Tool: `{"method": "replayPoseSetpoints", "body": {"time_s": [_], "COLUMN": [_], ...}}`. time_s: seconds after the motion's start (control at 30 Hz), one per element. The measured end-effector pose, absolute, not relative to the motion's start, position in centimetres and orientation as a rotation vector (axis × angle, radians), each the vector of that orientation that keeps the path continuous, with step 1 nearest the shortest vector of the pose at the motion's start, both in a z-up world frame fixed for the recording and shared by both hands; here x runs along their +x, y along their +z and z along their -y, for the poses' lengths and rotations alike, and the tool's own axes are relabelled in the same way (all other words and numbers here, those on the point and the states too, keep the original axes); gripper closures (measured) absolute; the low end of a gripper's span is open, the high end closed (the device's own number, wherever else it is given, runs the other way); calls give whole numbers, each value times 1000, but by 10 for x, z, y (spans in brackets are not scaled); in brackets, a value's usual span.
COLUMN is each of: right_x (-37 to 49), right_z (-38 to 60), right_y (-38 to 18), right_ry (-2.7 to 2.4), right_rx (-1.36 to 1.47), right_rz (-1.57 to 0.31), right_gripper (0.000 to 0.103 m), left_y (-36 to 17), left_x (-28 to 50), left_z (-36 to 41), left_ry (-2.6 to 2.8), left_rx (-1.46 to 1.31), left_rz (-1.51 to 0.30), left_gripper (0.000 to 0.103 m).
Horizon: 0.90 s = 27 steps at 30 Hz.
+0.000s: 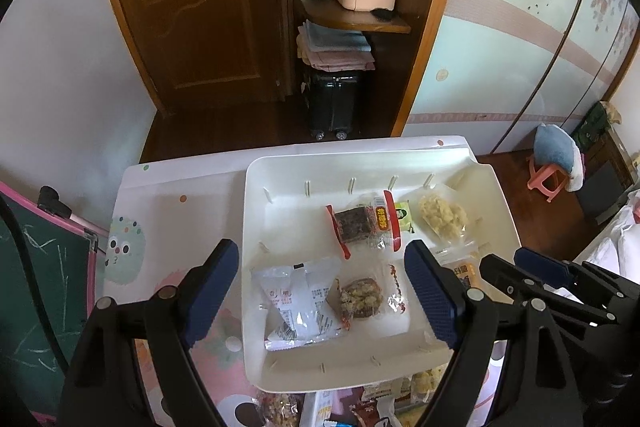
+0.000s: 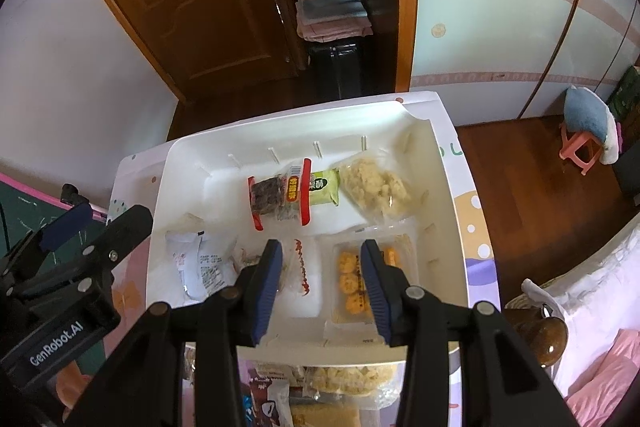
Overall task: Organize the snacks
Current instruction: 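Withdraw both tools from the tray back over the snack pile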
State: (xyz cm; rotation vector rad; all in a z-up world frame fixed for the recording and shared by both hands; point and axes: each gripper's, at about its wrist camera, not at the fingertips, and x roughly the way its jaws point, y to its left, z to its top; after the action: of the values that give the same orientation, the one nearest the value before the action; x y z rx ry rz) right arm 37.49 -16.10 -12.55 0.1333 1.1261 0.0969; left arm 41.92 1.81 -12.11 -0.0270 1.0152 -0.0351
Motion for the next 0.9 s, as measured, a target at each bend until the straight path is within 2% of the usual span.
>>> {"method": "replayPoseSetpoints", "body": {"time_s": [0.57, 0.7, 0.9], "right_x": [316, 288, 246], "right_z": [164, 167, 170], "right_y": [-66, -41, -13], "right_ry": [121, 130, 152], "right_rx": [117, 104, 95], "right_rz": [-1025, -977, -929], "right_gripper": [61, 52, 43], "left_y": [-63, -41, -13], "left_x": [351, 324, 275], "left_z": [-16, -17, -15], "left_ry": [-8, -3, -14], "left_rx": [-1, -11, -41], "left_rz": [-898, -859, -798], "left_gripper": [19, 18, 11]}}
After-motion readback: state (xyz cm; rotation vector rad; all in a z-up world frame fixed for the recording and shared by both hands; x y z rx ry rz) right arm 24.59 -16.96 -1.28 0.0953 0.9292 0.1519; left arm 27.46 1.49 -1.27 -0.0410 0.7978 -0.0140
